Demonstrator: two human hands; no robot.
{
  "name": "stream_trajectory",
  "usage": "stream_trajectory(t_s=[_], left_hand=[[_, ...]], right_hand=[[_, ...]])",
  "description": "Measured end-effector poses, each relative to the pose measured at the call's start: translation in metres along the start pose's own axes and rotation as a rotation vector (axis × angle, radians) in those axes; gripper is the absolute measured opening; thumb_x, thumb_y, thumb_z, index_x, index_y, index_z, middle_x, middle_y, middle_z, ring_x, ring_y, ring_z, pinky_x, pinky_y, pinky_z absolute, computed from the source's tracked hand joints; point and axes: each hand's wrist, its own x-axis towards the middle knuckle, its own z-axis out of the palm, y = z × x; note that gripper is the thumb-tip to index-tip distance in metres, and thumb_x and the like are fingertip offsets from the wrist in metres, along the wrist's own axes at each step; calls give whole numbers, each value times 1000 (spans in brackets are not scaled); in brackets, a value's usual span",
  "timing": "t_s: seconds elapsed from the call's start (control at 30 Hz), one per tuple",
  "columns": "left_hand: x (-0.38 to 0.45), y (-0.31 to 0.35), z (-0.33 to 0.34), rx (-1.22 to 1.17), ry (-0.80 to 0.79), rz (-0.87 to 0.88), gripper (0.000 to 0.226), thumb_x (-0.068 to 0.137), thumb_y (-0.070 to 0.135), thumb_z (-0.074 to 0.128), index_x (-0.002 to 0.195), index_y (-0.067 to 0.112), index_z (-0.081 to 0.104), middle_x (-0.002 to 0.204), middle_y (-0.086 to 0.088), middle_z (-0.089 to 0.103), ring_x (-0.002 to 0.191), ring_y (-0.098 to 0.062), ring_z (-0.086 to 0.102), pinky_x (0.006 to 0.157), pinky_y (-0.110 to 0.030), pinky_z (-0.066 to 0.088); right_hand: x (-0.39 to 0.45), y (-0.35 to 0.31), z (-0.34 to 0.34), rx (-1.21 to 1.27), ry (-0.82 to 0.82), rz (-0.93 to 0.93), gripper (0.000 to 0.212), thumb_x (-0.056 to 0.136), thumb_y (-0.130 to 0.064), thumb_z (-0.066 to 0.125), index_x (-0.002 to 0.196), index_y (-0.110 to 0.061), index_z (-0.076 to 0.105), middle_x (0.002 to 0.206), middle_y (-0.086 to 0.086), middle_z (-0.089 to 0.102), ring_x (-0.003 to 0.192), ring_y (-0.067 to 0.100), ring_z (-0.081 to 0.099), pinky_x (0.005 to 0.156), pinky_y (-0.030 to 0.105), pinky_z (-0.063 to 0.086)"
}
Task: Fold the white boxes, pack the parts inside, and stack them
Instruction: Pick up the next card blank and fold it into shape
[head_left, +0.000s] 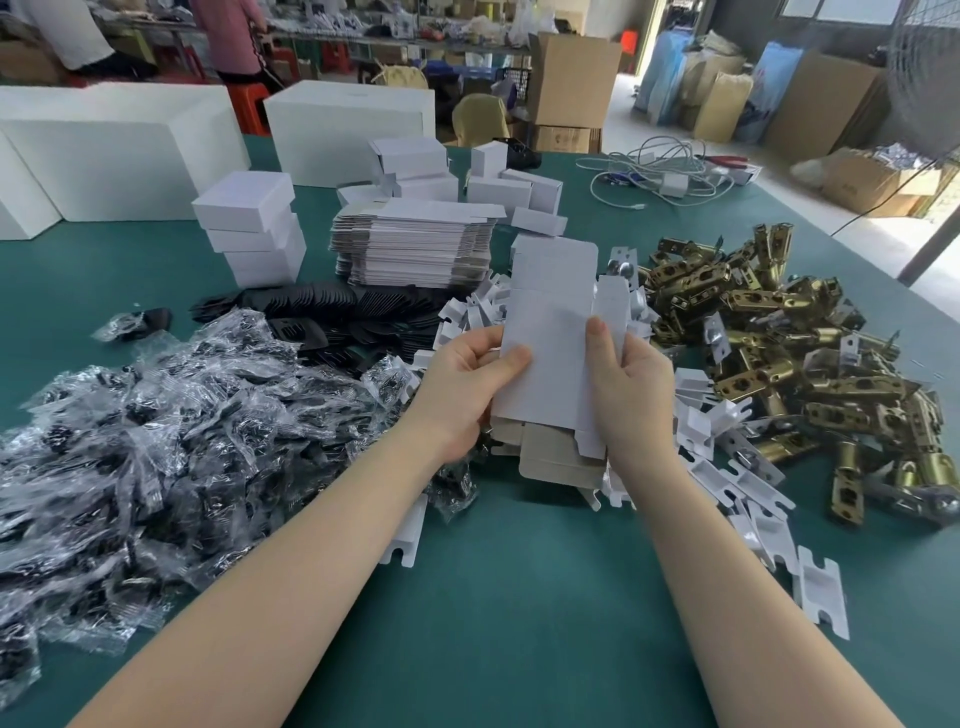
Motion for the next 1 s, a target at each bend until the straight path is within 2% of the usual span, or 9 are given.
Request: stream_trajectory(t_s=[0.13,0.37,0.5,0.6,0.7,0.77,0.83,0.9,1.0], left_hand=[[0,4,-2,23,-6,7,19,95,0,57,104,13,68,86,1,77,79,-11,72,69,-25,57],[-4,14,1,19,-43,-9,17,94,3,59,104,14,69,89,0,77,79,-11,72,68,-24,57],[-3,25,-4,-54,-173,-85,26,92,12,62,100,33,76,99,5,75,87,-14,69,72,-32,57],[0,28,-11,7,-149,-36,40,95,4,58,116,37,67,103,6,75,89,-13,69,70,-27,57],[3,32,-15,21,-15,25,46,98,7,56,139,27,51,103,6,75,89,-9,70,68,-24,56],[4,35,-19,10,14,43,50,99,13,56,146,27,44,102,6,74,85,-10,70,66,-26,56],[4,38,-22,7,-22,56,43,97,20,58,135,40,54,99,10,73,76,-9,69,62,-25,56],[3,40,-22,25,-79,56,36,92,25,58,121,47,63,102,13,72,75,-8,69,64,-24,56],[3,40,-24,15,-123,8,37,90,30,60,127,37,60,101,10,72,77,-11,68,66,-26,57]], right_hand=[[-1,-4,1,-21,68,-14,47,105,-35,39,62,-18,29,58,-4,30,56,13,27,53,30,22],[-1,-1,0,-152,138,-74,39,107,-28,36,69,-19,37,64,-4,37,54,5,31,51,21,27],[0,1,1,-46,170,3,37,106,-33,34,75,-15,44,69,-4,40,61,9,36,58,24,31],[-2,2,3,41,145,16,24,106,-33,36,115,-23,55,84,-19,52,72,-7,50,68,20,39],[-8,0,5,26,104,-134,37,106,-27,40,143,-26,41,103,-26,59,70,-14,54,62,9,42],[-11,1,8,-49,59,-244,38,105,-19,43,141,-29,45,132,-6,50,102,-14,51,79,9,45],[-12,1,9,-72,-14,-293,41,103,-9,43,132,-37,50,145,0,37,126,-8,38,95,9,39],[-14,1,11,-39,-94,-299,46,102,-3,42,124,-42,54,145,-3,39,126,-19,30,97,0,29],[-14,2,12,-22,-141,-269,46,103,-7,43,115,-49,55,138,-10,46,122,-23,32,95,-4,24]])
